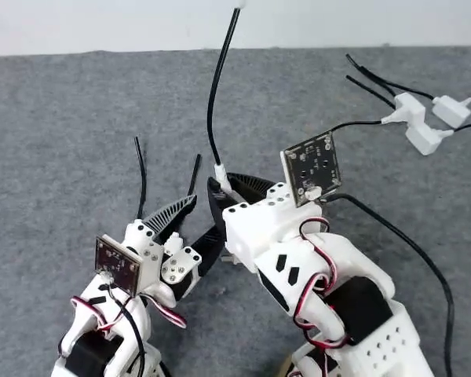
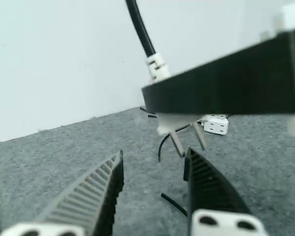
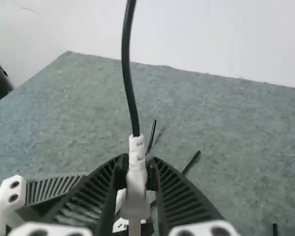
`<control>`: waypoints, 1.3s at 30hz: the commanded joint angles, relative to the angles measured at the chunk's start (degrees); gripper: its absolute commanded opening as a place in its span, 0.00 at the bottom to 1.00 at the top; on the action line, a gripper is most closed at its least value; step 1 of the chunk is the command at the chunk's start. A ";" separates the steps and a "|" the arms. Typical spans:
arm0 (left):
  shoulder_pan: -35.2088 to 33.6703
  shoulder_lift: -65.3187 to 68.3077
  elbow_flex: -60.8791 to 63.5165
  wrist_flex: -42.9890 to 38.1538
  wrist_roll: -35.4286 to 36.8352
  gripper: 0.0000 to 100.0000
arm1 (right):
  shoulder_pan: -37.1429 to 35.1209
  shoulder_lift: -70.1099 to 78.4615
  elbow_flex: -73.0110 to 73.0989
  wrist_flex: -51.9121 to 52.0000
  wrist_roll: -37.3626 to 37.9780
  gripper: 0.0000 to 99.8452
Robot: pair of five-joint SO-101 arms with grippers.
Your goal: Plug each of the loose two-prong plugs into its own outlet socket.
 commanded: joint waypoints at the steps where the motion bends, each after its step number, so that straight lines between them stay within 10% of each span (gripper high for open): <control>1: 0.00 -0.88 -3.03 -0.26 0.00 0.19 | 0.57 -1.01 -0.18 0.31 0.79 0.01; 39: -11.69 -0.79 1.10 -6.33 -6.42 0.19 | -3.82 -1.10 -0.09 2.86 1.14 0.01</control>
